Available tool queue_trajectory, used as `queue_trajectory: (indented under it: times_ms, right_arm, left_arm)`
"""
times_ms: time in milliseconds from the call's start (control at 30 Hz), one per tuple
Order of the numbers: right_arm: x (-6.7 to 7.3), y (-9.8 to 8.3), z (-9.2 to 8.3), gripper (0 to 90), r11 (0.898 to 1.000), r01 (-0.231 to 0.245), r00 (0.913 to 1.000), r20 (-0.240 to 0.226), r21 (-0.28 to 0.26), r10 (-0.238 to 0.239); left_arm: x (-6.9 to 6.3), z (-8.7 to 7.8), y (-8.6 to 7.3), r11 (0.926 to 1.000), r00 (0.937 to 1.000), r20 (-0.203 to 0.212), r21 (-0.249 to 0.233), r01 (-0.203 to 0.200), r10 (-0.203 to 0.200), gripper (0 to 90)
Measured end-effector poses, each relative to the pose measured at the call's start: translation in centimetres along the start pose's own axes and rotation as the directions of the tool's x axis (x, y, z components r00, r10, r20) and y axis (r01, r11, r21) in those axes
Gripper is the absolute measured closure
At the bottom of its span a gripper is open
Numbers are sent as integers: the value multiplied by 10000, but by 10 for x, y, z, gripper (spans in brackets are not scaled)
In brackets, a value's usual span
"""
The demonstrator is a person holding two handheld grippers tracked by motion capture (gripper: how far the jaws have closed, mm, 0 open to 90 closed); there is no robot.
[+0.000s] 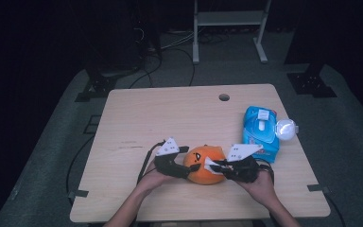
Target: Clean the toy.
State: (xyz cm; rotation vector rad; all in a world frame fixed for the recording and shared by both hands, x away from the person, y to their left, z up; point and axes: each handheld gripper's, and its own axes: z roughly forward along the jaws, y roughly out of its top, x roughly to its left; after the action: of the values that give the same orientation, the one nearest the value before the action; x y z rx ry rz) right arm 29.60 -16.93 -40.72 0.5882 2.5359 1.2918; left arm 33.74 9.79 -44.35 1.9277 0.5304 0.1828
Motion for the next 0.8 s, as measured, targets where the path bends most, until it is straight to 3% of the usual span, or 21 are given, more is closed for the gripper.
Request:
queue_trajectory:
  times_ms: [67, 100, 133, 167, 200, 233, 333, 400, 433, 467, 600, 633, 700, 800]
  right_arm:
    - [-9, -5, -2, 796, 9989, -451, 9989, -133, -80, 450]
    - [-12, -8, -5, 796, 9977, -660, 9978, -99, -132, 659]
    - [-12, -8, -5, 796, 9977, -660, 9978, -99, -132, 659]
    - [-17, -11, -8, 796, 9955, -910, 9958, -139, -278, 906]
    - [-18, -12, -8, 796, 9945, -1006, 9948, -153, -279, 1002]
    - [-19, -12, -8, 796, 9952, -956, 9953, -146, -224, 952]
    - [-19, -13, -10, 796, 9959, -891, 9960, 16, -182, 892]
    - [-23, -14, -13, 796, 9949, -995, 9947, 239, -167, 999]
    - [-28, -18, -15, 796, 9945, -1047, 9923, 659, -18, 1046]
    - [-31, -20, -17, 796, 9932, -1162, 9906, 734, 51, 1155]
    - [-35, -25, -18, 796, 9896, -1427, 9871, 757, 155, 1411]
    - [-35, -26, -17, 796, 9886, -1491, 9868, 668, 191, 1476]
    - [-32, -24, -16, 797, 9898, -1417, 9878, 674, 159, 1404]
    - [-26, -18, -16, 797, 9933, -1154, 9917, 565, 10, 1152]
  left_arm:
    - [0, -1, 0, 10000, 9999, 133, -39, 48, -48, 112]
    - [-1, -2, 0, 9996, 9987, 479, 190, -206, 197, 104]
    - [-1, -2, 0, 9996, 9987, 479, 190, -206, 197, 107]
    - [-5, 2, -3, 9978, 9968, 670, 489, -458, 425, 158]
    - [-5, 2, -3, 9978, 9968, 670, 489, -458, 425, 212]
    - [-9, 5, -3, 9942, 9956, 510, 694, -822, 788, 244]
    - [-8, 3, -2, 9940, 9958, 499, 745, -798, 762, 291]
    - [-5, 2, -3, 9961, 9973, 491, 674, -578, 545, 291]
    - [-2, 2, -6, 9982, 9982, 560, 550, -253, 222, 290]
    - [-2, 2, -6, 9982, 9982, 560, 550, -253, 222, 284]
    - [-2, 4, -6, 9991, 9981, 611, 420, -31, 5, 127]
    - [-2, 7, -7, 9980, 9981, 613, 625, 10, -48, 105]
    - [-2, 7, -7, 9980, 9978, 667, 633, -2, -41, 168]
    - [-5, 5, -3, 9985, 9969, 744, 456, -307, 273, 291]
